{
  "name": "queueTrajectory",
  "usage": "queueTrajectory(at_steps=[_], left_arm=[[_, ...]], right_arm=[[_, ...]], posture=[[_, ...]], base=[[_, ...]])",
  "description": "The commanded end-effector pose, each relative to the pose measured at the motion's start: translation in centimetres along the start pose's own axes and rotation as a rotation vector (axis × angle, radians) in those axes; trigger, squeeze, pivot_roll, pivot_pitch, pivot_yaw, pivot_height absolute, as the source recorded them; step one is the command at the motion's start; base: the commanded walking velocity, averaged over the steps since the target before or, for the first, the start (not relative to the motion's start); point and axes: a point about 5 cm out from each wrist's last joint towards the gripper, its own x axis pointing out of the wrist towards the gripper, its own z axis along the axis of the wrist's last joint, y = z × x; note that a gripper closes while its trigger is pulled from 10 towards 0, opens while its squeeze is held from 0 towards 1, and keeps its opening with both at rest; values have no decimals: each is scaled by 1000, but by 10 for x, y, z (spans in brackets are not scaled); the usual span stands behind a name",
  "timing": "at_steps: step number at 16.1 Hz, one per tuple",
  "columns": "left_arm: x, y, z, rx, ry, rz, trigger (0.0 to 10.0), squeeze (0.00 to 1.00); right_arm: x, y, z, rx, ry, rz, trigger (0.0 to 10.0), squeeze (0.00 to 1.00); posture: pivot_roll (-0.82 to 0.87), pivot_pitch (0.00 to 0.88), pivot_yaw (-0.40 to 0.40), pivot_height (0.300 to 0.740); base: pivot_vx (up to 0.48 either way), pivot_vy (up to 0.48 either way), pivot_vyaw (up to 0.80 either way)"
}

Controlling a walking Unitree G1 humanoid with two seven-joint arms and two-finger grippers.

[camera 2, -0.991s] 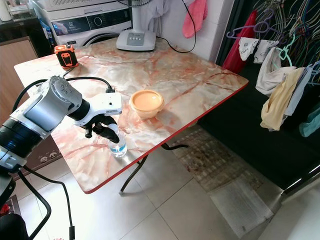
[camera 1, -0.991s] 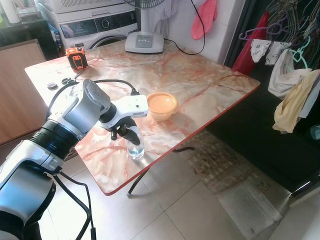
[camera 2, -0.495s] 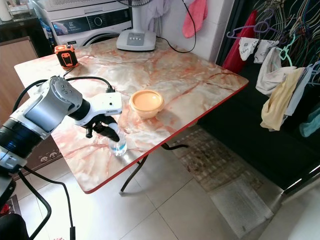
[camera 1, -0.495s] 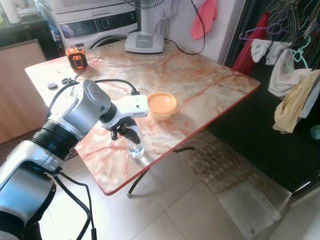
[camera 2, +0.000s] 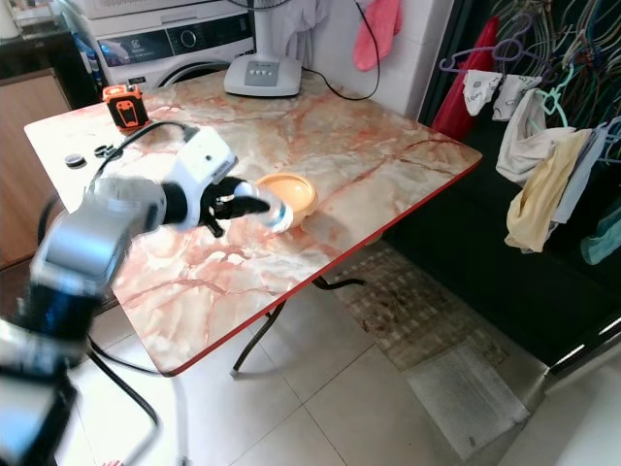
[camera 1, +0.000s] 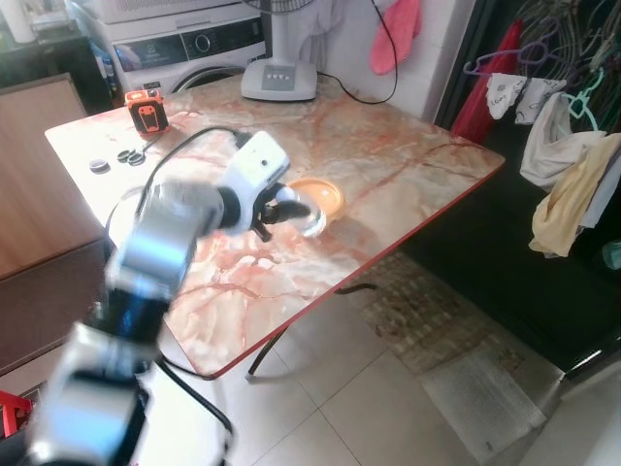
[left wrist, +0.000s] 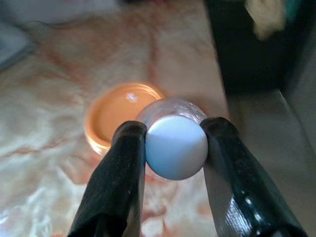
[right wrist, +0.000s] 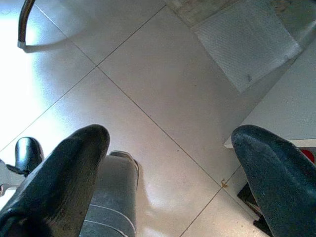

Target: Restocking fridge

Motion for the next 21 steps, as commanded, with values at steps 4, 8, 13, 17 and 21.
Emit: queueTrajectory(at_steps=[4,8,13,17,21], left_arm=[[-39,-19,-4,-15,-198,392,10000,0],[-59,-33,-21,36,-229,591,10000,0],[-77,-35,-45,186,-203,805,10000,0],[-85,-41,-64,196,-156,842,10000,0],[-89,-50,-71,218,-166,864,10000,0]], right_arm=[[-4,-2,-9,-12,33,11,10000,0],[-4,-5,-9,-36,41,23,10000,0],[-6,-7,-10,-43,37,28,10000,0],[-8,-9,-13,-48,41,29,10000,0],[-10,-9,-15,-54,44,37,10000,0]], posture=[[66,0,-55,740],[71,0,-72,740],[45,0,-75,740],[38,0,-75,740],[35,0,-73,740]], base=[[0,0,0],[0,0,0],[0,0,0],[0,0,0],[0,0,0]])
